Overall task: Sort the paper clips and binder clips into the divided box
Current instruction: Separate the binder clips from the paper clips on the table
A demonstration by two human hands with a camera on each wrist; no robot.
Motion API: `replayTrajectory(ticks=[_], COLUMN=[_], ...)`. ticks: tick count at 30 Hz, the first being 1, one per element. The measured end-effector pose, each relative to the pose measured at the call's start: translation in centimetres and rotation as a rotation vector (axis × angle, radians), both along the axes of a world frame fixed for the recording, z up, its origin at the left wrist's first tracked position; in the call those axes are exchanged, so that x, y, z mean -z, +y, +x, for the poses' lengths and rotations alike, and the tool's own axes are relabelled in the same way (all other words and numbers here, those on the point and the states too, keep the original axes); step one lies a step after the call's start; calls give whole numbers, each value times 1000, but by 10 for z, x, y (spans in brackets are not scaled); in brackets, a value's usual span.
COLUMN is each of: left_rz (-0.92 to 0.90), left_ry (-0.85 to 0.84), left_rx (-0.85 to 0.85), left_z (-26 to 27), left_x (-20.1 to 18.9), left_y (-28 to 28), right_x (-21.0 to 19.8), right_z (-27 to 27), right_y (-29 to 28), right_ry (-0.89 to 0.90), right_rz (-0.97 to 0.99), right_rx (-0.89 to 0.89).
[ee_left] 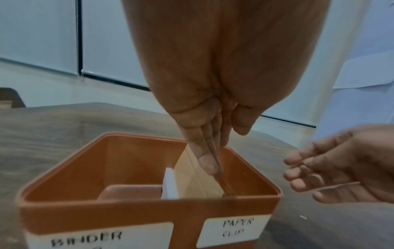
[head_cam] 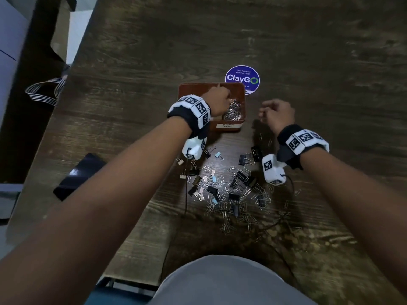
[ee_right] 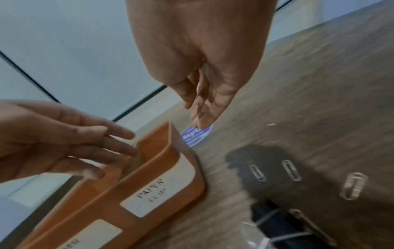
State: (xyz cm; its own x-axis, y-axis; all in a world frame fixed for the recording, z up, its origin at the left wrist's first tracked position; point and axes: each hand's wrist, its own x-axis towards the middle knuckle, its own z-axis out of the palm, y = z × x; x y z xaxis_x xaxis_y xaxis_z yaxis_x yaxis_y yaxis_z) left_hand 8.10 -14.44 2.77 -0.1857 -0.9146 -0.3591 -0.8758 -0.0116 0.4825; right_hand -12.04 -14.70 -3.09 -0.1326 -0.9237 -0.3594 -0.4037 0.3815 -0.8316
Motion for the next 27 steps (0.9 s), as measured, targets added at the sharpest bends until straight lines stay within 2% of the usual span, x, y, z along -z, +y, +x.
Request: replayTrajectory(ticks=[5, 8, 12, 15, 17, 22, 27], left_rz=[-177, -217, -184, -126, -101, -79, -129], left_ry=[90, 70, 29, -59, -127, -290, -357], left_rx=[13, 187, 407, 459, 480, 530, 568], left_z=[-9, -30, -71, -97, -107, -121, -129], left_x=[17, 25, 46, 72, 87, 108, 112], left_y=[14, 19, 21, 17, 13, 2, -1], right_x=[6, 8, 20, 32, 41, 57, 68], right_z=[-47, -66, -80, -80, -74, -58, -60], right_y=[16, 22, 25, 31, 35, 46, 53], right_ry=[373, 503, 660, 658, 633, 663, 651], right_rz=[83, 128, 125, 101, 80, -27, -125], right_rx=[-101, -185, -364, -516, -555, -406, -438])
